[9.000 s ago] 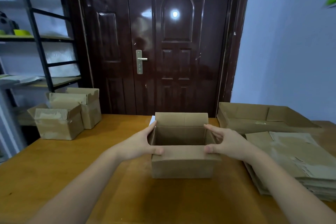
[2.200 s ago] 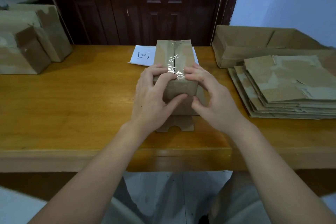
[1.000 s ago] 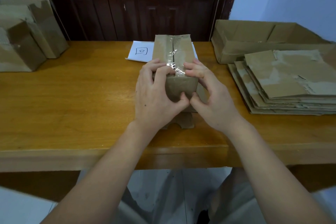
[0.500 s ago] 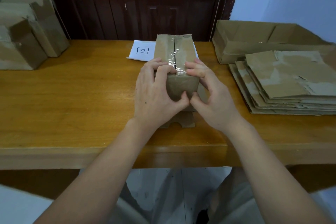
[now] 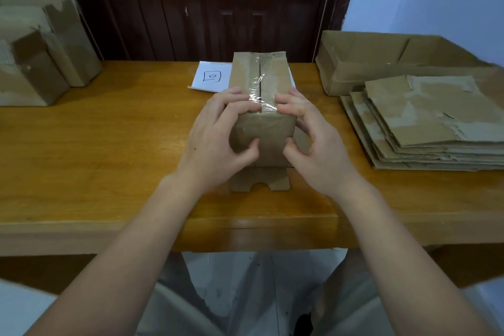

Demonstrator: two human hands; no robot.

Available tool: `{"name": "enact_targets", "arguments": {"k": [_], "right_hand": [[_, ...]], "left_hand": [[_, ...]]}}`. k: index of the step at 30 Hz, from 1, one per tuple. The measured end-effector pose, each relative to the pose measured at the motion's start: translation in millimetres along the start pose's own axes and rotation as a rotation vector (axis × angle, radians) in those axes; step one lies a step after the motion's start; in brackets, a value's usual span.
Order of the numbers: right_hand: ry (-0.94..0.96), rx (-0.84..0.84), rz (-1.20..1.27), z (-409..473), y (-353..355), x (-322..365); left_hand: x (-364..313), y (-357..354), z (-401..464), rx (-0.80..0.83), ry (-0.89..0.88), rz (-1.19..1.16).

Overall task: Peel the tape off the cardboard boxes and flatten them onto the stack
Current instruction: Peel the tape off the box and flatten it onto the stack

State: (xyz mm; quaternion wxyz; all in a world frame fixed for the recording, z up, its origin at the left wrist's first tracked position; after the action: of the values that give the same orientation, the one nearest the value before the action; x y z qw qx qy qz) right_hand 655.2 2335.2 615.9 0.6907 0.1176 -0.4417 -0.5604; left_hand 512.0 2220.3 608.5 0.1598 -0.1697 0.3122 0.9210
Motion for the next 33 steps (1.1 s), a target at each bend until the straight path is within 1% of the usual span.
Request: {"name": "enact_targets", "arguments": {"k": [3, 7, 13, 15, 19, 21, 27, 33], "right_hand": [[0.005, -0.004, -0.001, 0.3, -1.8, 0.5], [0.011, -0.013, -0.005, -0.1, -2.5, -0.1], [0.007, -0.011, -0.002, 0.2, -2.0, -1.0], [0.009, -0.013, 0.002, 0.2, -2.1, -1.3], [0.013, -0.022, 0.015, -0.4, -3.9, -1.5], [0.013, -0.026, 0.030, -0.6, -4.3, -1.6], [0.010, -0.027, 0.037, -0.6, -3.0, -0.5], [-0.007, -0.018, 0.040, -1.4, -2.9, -0.5]], "left_hand": [[3.0, 3.7, 1.0, 0.033, -0.023, 0.011], [1.9, 4.0, 1.8, 0.004, -0.032, 0.013], [3.4, 3.6, 2.1, 0.022, -0.020, -0.002], [0.9, 2.4, 1.0, 0.002, -0.014, -0.012], [-4.6, -3.4, -0.5, -0.102, 0.020, -0.066], [-6.7, -8.6, -0.6, -0.124, 0.054, -0.044], [-6.2, -12.1, 0.0, -0.124, 0.032, -0.003], [-3.4, -12.2, -0.3, -0.105, 0.046, -0.043]]}}
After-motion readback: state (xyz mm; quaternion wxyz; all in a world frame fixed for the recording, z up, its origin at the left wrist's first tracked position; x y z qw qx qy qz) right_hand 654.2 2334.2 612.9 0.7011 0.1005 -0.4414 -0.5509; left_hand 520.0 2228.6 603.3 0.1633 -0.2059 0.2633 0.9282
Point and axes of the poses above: each hand's wrist, its own z-axis towards the middle knuckle, its own y-axis out of the back of the hand, x = y × z, the point moved 6 cm from there along z, towards the middle knuckle, and after that the axes turned 11 degrees about -z, right-handed, at the moved point
